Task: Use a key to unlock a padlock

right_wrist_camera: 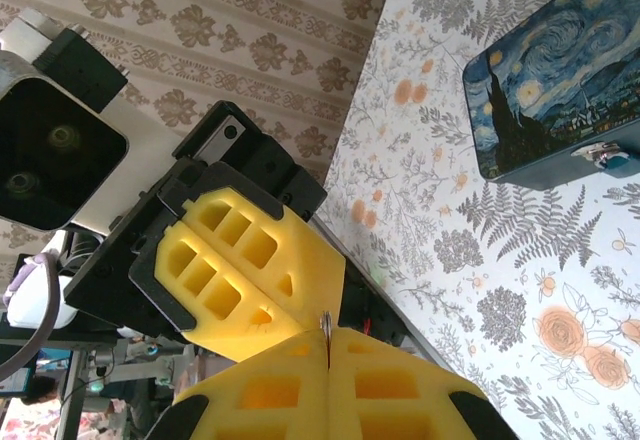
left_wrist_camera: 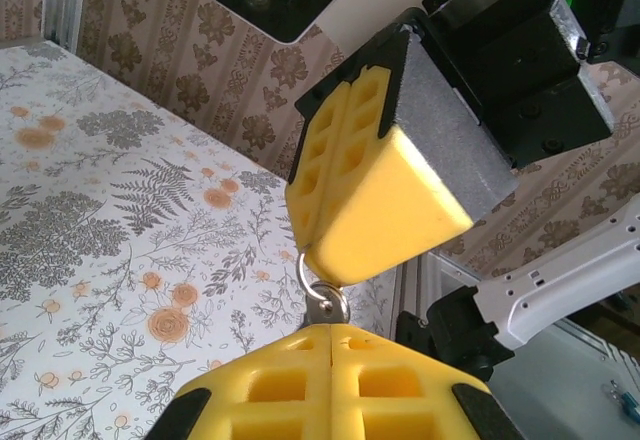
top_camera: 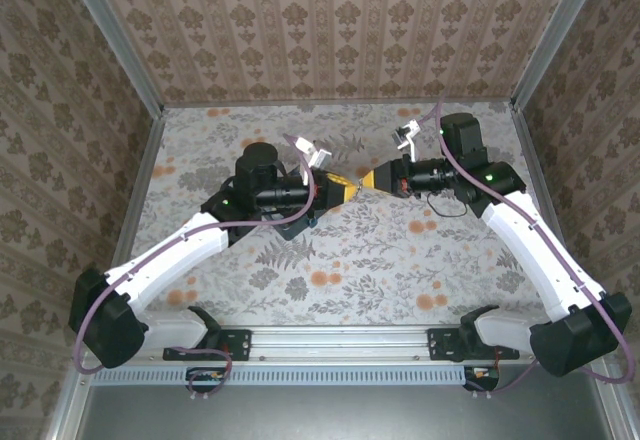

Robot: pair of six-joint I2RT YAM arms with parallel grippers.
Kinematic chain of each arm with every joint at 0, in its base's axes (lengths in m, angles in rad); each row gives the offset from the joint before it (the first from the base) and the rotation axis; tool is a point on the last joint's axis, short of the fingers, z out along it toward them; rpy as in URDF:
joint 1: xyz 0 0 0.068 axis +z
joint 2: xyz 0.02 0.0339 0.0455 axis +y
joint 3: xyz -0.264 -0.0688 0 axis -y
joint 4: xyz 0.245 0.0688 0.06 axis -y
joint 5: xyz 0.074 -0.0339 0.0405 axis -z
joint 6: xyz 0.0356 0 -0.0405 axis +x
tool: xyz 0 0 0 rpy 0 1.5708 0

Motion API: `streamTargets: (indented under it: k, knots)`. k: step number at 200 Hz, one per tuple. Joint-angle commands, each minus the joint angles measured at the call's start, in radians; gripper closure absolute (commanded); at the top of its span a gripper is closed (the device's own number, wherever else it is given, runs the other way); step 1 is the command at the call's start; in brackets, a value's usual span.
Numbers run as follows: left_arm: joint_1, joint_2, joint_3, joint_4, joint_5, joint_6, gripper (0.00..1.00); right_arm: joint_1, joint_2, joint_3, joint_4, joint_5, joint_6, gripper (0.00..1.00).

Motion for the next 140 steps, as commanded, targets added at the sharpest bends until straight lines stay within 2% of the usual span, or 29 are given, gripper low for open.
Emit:
streamTargets:
  k: [1,25,36,48,58,76,108,140]
  knots:
    - [0.005,-0.021,0.015,-0.020,0.024,0.022,1.00,-0.005,-0.016,-0.015,0.027,-0.028,-0.010,1.00]
    - [0.004,-0.019,0.015,-0.015,0.023,0.015,1.00,-0.005,-0.017,-0.021,0.051,-0.032,0.002,1.00]
    - [0.005,-0.020,0.009,-0.013,0.010,0.009,0.79,-0.004,-0.020,-0.018,0.047,-0.026,0.001,1.00]
    - [0.004,-0.023,-0.004,0.011,0.013,0.001,0.70,-0.005,-0.020,-0.015,0.047,-0.026,0.001,1.00]
    - [0.004,-0.023,-0.014,0.033,0.015,-0.009,0.54,-0.004,-0.017,-0.013,0.046,-0.027,0.003,1.00]
    - [0.002,-0.015,-0.016,0.063,0.024,-0.022,0.42,-0.005,-0.017,-0.012,0.049,-0.030,0.005,1.00]
    - [-0.014,0.020,0.014,0.069,0.042,-0.021,0.30,-0.005,-0.020,-0.012,0.059,-0.034,0.013,1.00]
    - [-0.024,0.050,0.036,0.081,0.054,-0.025,0.31,-0.004,-0.021,-0.016,0.067,-0.038,0.021,1.00]
